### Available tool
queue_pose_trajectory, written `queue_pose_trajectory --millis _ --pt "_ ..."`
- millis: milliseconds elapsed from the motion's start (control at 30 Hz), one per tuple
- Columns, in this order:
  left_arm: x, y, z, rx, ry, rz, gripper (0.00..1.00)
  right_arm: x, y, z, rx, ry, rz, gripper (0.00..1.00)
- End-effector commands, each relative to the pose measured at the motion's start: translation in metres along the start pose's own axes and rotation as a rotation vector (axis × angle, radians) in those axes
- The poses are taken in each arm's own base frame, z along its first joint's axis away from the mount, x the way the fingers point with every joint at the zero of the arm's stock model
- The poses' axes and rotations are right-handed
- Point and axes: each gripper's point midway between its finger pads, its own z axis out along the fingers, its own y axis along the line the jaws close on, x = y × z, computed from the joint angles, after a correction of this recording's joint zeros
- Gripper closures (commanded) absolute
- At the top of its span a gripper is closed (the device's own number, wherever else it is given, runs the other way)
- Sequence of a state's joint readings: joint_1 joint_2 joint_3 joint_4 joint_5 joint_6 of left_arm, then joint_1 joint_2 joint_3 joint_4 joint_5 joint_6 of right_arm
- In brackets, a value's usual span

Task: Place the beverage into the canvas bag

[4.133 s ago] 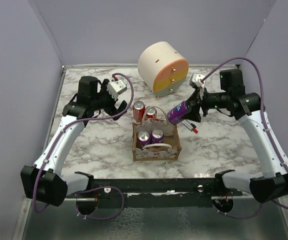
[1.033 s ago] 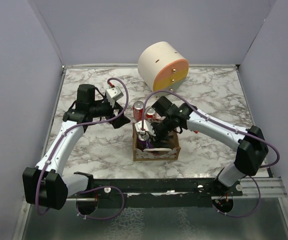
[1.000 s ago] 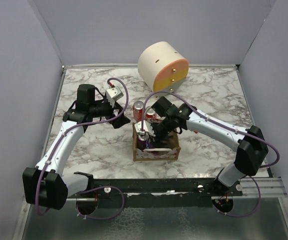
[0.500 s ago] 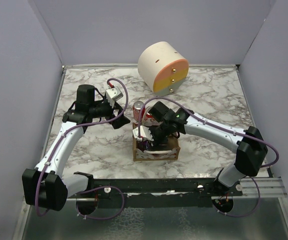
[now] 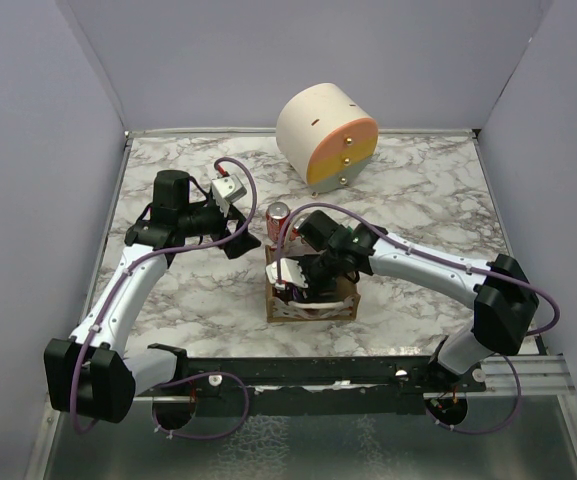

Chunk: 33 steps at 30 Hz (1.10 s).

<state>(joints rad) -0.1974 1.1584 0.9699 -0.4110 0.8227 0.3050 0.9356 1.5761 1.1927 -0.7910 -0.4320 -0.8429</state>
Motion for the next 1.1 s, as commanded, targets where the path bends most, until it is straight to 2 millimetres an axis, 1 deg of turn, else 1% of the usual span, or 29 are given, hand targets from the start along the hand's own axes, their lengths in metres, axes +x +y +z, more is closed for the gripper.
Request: queue_pose_trajectory --millis 0,133,300,533,1067 --pt "-0.007 -0.004 -0.004 0.012 -0.033 0.028 0.06 -0.011 0.001 -0.002 0.011 -0.037 -0.024 0.57" --pt "-0.006 -0.004 -0.004 0.012 -0.032 0.027 0.06 -0.007 0.004 0.003 0.002 -0.034 -0.016 0.52" --pt "-0.006 -0.005 -0.004 0.014 -0.032 0.026 0.06 -0.003 0.006 0.006 -0.008 -0.029 -0.006 0.43" --pt "-0.007 -0.005 -0.004 0.018 -0.033 0.027 0.07 0.001 0.008 0.012 -0.024 -0.017 0.008 0.38" --pt "-0.008 -0.007 -0.004 0.026 -0.038 0.03 0.06 0.012 0.012 0.019 -0.042 0.019 0.034 0.31"
